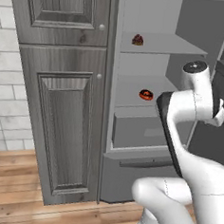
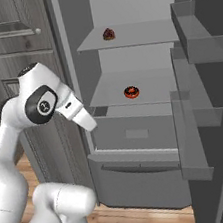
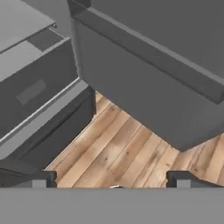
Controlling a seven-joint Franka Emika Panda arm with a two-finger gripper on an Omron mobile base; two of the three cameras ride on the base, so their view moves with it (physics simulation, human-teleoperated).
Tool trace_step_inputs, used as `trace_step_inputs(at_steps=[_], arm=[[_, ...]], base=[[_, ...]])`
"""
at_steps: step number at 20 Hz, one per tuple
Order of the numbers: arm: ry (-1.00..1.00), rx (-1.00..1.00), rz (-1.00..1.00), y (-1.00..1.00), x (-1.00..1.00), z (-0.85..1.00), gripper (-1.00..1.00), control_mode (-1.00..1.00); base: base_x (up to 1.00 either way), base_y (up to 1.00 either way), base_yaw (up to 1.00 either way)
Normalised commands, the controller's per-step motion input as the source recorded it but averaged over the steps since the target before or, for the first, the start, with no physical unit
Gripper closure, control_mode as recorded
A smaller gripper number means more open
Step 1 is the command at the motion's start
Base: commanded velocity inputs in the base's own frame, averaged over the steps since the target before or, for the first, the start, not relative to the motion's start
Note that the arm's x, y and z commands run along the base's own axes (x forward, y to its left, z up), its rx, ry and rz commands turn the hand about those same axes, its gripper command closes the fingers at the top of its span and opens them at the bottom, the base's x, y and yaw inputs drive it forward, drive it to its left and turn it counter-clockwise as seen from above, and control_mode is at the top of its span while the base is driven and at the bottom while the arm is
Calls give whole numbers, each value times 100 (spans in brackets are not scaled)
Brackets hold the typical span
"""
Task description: Take the cake and donut from the fridge and place them on the empty tray on the dining counter.
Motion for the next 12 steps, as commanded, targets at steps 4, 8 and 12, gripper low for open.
trace_step_inputs(at_steps=[4,8,12], arm=[[0,0,93,16,0,-7,-100,-100],[0,0,94,24,10,-21,-100,-100],[-1,0,74,70,4,3,-100,-100]], base=[[0,0,0],[0,0,0],[0,0,0]])
